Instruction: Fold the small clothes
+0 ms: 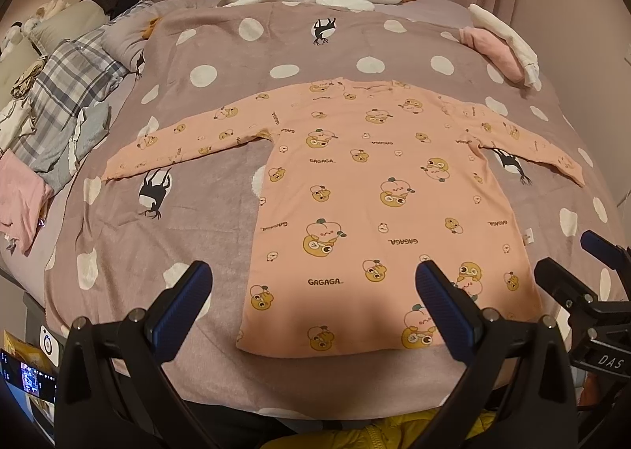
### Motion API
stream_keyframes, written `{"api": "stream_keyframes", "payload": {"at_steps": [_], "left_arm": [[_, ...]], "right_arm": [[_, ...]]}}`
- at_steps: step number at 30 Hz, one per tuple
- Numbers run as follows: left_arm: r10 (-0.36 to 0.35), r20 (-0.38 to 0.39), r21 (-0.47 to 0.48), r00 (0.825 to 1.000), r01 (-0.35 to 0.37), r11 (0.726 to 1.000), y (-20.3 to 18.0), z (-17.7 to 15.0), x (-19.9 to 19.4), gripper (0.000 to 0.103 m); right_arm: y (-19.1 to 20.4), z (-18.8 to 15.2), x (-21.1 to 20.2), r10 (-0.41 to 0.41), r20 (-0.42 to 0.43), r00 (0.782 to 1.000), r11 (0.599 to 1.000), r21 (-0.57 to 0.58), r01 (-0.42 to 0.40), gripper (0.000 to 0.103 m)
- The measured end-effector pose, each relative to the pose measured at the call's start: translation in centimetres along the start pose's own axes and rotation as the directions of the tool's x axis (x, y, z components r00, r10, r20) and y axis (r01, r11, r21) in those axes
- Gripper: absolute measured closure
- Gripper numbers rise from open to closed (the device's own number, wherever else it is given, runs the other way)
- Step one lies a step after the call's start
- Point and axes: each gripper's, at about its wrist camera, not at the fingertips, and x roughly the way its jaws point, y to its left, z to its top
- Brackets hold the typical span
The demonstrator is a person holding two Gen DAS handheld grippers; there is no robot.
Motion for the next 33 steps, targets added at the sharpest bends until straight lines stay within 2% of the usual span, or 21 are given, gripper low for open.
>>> {"api": "stream_keyframes", "payload": {"at_steps": [33], "left_arm": [[-0.001,-0.008,0.008,1.0,0.001,1.0,-0.08,-0.5,0.2,0.0]], "right_arm": [[-0.5,-0.32,0.13,0.005,-0.002,1.0,1.0,0.011,-0.005,0.0]]}}
